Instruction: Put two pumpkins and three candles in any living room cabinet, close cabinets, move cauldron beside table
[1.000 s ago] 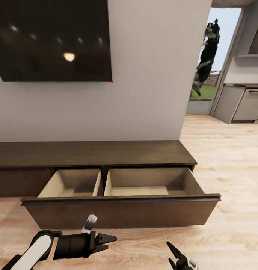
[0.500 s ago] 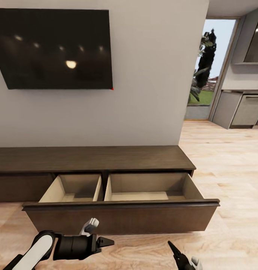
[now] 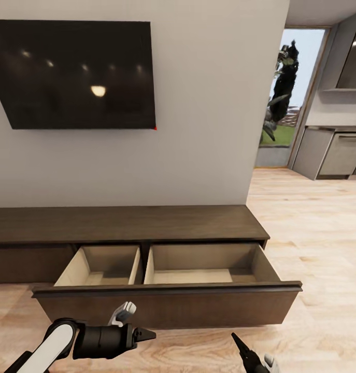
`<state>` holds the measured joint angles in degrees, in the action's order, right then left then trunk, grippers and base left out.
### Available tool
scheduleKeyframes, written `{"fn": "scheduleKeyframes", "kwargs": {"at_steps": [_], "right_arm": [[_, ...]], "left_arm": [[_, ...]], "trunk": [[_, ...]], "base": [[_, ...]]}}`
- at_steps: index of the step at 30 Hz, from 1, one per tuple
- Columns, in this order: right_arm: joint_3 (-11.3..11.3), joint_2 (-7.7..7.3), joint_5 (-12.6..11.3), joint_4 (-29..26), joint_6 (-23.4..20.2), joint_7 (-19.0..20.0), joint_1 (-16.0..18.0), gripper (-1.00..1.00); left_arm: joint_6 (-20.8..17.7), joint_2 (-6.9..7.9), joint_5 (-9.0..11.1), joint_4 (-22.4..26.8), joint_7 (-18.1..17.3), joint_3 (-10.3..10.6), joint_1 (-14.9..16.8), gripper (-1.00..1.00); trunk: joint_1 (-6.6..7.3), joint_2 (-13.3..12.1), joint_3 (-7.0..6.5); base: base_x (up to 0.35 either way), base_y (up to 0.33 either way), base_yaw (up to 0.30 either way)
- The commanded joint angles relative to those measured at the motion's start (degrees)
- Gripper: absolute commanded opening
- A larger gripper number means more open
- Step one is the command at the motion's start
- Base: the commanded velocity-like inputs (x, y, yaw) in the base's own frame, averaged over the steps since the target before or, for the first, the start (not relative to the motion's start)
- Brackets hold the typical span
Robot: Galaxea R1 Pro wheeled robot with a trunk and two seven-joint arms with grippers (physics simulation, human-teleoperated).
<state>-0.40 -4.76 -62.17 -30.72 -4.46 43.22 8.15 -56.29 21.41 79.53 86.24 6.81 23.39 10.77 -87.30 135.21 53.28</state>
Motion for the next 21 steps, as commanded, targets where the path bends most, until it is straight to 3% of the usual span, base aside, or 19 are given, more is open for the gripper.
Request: {"fn": "scheduleKeyframes", "kwargs": {"at_steps": [1, 7, 10, 14, 21], "right_arm": [[-0.06, -0.02, -0.56, 0.00, -0.57, 0.10, 0.02, 1.00], [-2.22, -0.05, -0.68, -0.04, -1.43, -3.95, 0.02, 1.00], [-3.95, -0.19, -0.60, -0.21, -3.24, -10.10, 0.02, 1.00], [-4.48, -0.21, -0.62, -0.24, -4.43, -18.21, 0.02, 1.00], [-4.58, -0.03, -0.58, -0.22, -4.40, -21.06, 0.02, 1.00]], "left_arm": [[-0.05, 0.04, 0.62, 0.03, 0.92, 0.06, 0.04, 1.00], [-0.05, 0.02, 0.74, -0.02, 2.72, -0.01, 0.12, 1.00], [-0.03, -0.32, 0.63, -0.01, 2.98, -0.01, 0.13, 1.00], [-0.03, -0.71, 0.73, -0.02, 5.30, -0.02, 0.13, 1.00], [0.03, -0.83, 0.75, -0.02, 6.79, -0.02, 0.21, 1.00]], "trunk": [[0.24, -0.39, -0.13], [1.56, -2.80, -1.21], [2.21, -4.00, -1.75], [3.09, -5.61, -2.46], [4.63, -8.41, -3.72]], "base": [[0.000, 0.000, 0.000], [0.000, 0.000, 0.000], [0.000, 0.000, 0.000], [0.000, 0.000, 0.000], [0.000, 0.000, 0.000]]}}
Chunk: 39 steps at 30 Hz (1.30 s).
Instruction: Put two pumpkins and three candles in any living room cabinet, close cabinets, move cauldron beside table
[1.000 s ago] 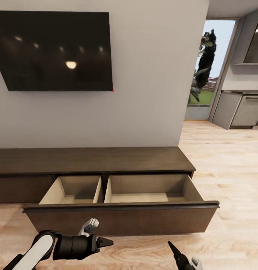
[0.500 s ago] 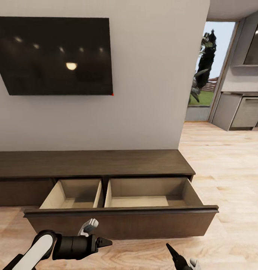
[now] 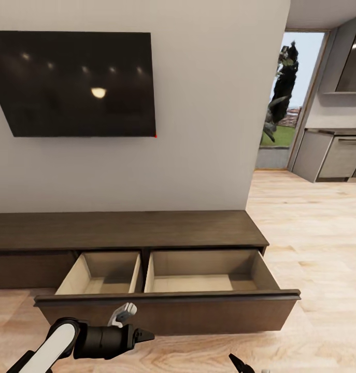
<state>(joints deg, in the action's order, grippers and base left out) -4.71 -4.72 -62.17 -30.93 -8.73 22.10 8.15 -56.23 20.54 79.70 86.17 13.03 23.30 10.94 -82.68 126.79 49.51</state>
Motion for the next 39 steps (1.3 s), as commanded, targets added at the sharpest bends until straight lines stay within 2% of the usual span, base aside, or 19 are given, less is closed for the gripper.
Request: {"fn": "scheduleKeyframes", "kwargs": {"at_steps": [1, 7, 19, 32, 36, 39], "right_arm": [[-0.28, -0.07, -0.58, -0.01, -0.10, 0.00, 0.02, 1.00], [-0.30, -0.27, -0.61, 0.04, 0.14, 0.07, 0.02, 1.00], [-0.30, -0.29, -0.74, 0.08, 0.49, 0.05, 0.02, 1.00], [-0.30, -0.13, -0.71, 0.08, 0.57, -0.04, 0.02, 1.00], [-0.30, -0.14, -0.75, 0.08, 0.56, -0.04, 0.02, 1.00], [-0.30, -0.10, -0.76, 0.08, 0.62, -0.04, 0.02, 1.00]], "left_arm": [[-0.02, 0.04, 0.57, 0.06, 0.63, 0.07, 0.05, 1.00], [-0.08, -0.93, 0.60, 0.05, 0.76, 0.06, 0.08, 1.00], [-0.10, -1.11, 0.63, 0.05, 0.77, 0.07, 0.07, 1.00], [-0.11, -1.11, 0.63, 0.05, 0.77, 0.01, 0.05, 1.00], [-0.11, -1.08, 0.72, 0.05, 0.67, -0.30, 0.09, 1.00], [-0.15, -1.07, 1.05, 0.09, 0.52, -1.64, 0.06, 1.00]], "trunk": [[0.24, -0.39, -0.13], [1.55, -2.80, -1.21], [4.19, -7.61, -3.36], [7.04, -12.82, -5.69], [7.04, -12.82, -5.69], [7.04, -12.82, -5.69]], "base": [[0.000, 0.000, 0.000], [0.000, 0.000, 0.000], [0.000, 0.000, 0.024], [0.000, 0.000, 0.272], [0.000, 0.000, 0.290], [0.000, 0.000, 0.290]]}}
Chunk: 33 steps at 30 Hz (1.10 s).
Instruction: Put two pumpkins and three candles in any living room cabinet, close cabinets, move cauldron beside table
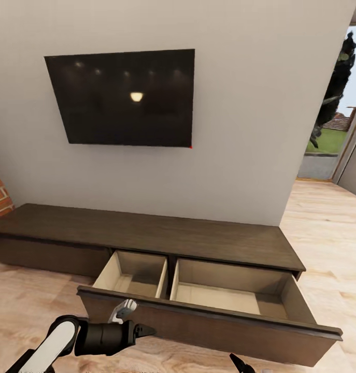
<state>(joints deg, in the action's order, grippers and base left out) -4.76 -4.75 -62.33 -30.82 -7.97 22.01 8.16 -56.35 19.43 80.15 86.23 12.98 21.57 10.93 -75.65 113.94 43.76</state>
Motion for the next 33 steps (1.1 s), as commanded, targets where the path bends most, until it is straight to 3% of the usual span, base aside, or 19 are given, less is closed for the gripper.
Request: {"fn": "scheduleKeyframes", "kwargs": {"at_steps": [1, 19, 26, 33], "right_arm": [[-0.25, -0.06, -0.60, -0.03, -0.06, 0.05, 0.01, 1.00], [-0.30, 0.01, -0.52, -0.03, 1.34, 0.06, 0.01, 1.00], [-0.34, 0.01, -0.51, -0.03, 1.38, 0.05, 0.01, 1.00], [-0.34, 0.04, -0.51, -0.03, 1.38, 0.05, 0.01, 1.00]], "left_arm": [[-0.05, 0.05, 0.71, 0.05, 0.51, -0.24, 0.06, 1.00], [0.01, -0.01, 1.09, -0.01, 0.47, -0.69, 0.06, 1.00], [-0.05, -0.01, 1.15, 0.10, 0.32, -0.77, 0.06, 1.00], [-0.06, -0.01, 1.08, 0.09, 0.43, -0.90, 0.06, 1.00]], "trunk": [[0.01, 0.03, 0.06], [0.01, 0.03, 0.06], [0.01, 0.03, 0.06], [1.55, -2.78, -1.20]], "base": [[0.000, 0.000, 0.290], [-0.236, 0.044, 0.290], [-0.066, 0.003, 0.290], [-0.005, 0.000, 0.290]]}}
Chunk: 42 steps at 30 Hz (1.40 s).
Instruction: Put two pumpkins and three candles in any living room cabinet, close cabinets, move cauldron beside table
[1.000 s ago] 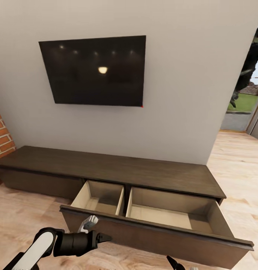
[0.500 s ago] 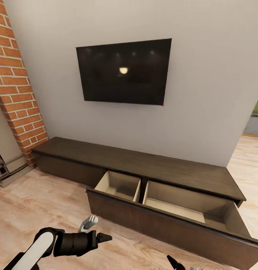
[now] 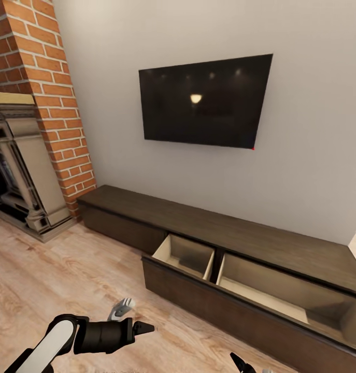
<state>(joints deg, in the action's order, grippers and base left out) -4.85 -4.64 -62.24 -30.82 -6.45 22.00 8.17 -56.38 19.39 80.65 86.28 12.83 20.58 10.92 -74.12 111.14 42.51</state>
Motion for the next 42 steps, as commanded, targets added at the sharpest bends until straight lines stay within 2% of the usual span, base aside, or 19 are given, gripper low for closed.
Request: {"fn": "scheduleKeyframes", "kwargs": {"at_steps": [1, 16, 20, 22, 24, 27, 29, 31, 33, 34, 36, 37, 38, 39, 40, 42], "right_arm": [[-0.25, -0.06, -0.60, -0.03, -0.11, 0.06, 0.01, 1.00], [-0.26, -0.02, -0.51, 0.00, -0.03, 0.03, 0.01, 1.00], [-0.25, -0.02, 0.04, 0.05, 1.36, -0.01, 0.01, 1.00], [-0.21, -0.02, 1.70, 0.07, 2.25, -0.05, 0.01, 1.00], [-0.18, -0.02, 3.20, 0.12, 2.70, -0.10, 0.01, 1.00], [-0.17, 0.04, 4.07, 0.14, 3.04, -0.17, 0.01, 1.00], [-0.16, 0.06, 4.32, 0.14, 3.13, -0.23, 0.01, 1.00], [-0.21, 0.07, 4.53, 0.20, 3.17, -0.41, 0.01, 1.00], [-0.23, 0.09, 5.20, 0.32, 3.19, -1.16, 0.01, 1.00], [-0.24, 0.10, 5.51, 0.35, 3.19, -1.49, 0.01, 1.00], [-0.24, 0.19, 7.66, 0.74, 3.32, -3.65, 0.01, 1.00], [-0.25, 0.26, 10.23, 1.13, 3.93, -5.90, 0.01, 1.00], [-0.25, 0.29, 11.12, 1.21, 4.22, -6.64, 0.01, 1.00], [-0.25, 0.44, 13.76, 1.38, 5.30, -8.71, 0.01, 1.00], [-0.25, 0.59, 14.58, 1.41, 5.63, -9.33, 0.01, 1.00], [-0.25, 1.90, 17.61, 1.50, 6.58, -11.55, 0.01, 1.00]], "left_arm": [[-0.04, 0.03, 0.54, 0.03, 0.61, 0.06, 0.07, 1.00], [0.04, 0.03, -0.08, 0.02, 0.96, 0.00, 0.07, 1.00], [0.04, 0.03, -0.25, 0.02, 1.18, 0.09, 0.07, 1.00], [0.04, 0.03, -0.33, -0.01, 2.69, 0.13, 0.07, 1.00], [0.04, 0.03, -0.13, 0.04, 5.76, 0.10, 0.07, 1.00], [0.08, 0.05, 0.04, 0.02, 9.18, -0.17, 0.07, 1.00], [0.13, 0.18, -0.07, -0.07, 10.57, -2.22, 0.07, 1.00], [0.16, 0.65, -0.54, -0.39, 11.11, -6.44, 0.07, 1.00], [0.00, 1.56, -2.04, -2.23, 11.58, -10.85, 0.07, 1.00], [-0.03, 1.87, -2.59, -3.06, 11.73, -11.81, 0.07, 1.00], [-0.03, 2.61, -5.25, -7.41, 12.13, -14.61, 0.07, 1.00], [0.12, 2.75, -7.78, -10.44, 12.44, -15.54, 0.05, 1.00], [0.16, 2.75, -8.78, -11.21, 12.52, -15.71, 0.06, 1.00], [0.27, 2.72, -12.43, -12.93, 12.65, -16.05, 0.03, 1.00], [0.31, 2.69, -13.80, -13.31, 12.67, -16.20, 0.04, 1.00], [1.03, 2.55, -19.39, -14.24, 12.70, -16.58, 0.04, 1.00]], "trunk": [[0.23, -0.39, -0.13], [3.53, -6.41, -2.82], [4.41, -8.01, -3.54], [4.85, -8.81, -3.90], [5.29, -9.61, -4.26], [5.94, -10.82, -4.80], [6.38, -11.62, -5.16], [6.82, -12.42, -5.52], [7.26, -13.22, -5.87], [7.48, -13.62, -6.05], [7.92, -14.43, -6.41], [8.14, -14.83, -6.59], [8.36, -15.23, -6.77], [8.58, -15.63, -6.95], [8.80, -16.03, -7.13], [9.24, -16.83, -7.49]], "base": [[-0.001, 0.000, 0.290], [0.000, 0.000, 0.290], [0.000, 0.000, 0.290], [0.000, 0.000, 0.290], [0.000, 0.000, 0.290], [0.000, 0.000, 0.290], [0.000, 0.000, 0.290], [0.000, 0.000, 0.290], [0.000, 0.000, 0.290], [0.000, 0.000, 0.290], [0.000, 0.000, 0.290], [0.000, 0.000, 0.290], [0.000, 0.000, 0.290], [0.000, 0.000, 0.290], [0.000, 0.000, 0.290], [0.000, 0.000, 0.290]]}}
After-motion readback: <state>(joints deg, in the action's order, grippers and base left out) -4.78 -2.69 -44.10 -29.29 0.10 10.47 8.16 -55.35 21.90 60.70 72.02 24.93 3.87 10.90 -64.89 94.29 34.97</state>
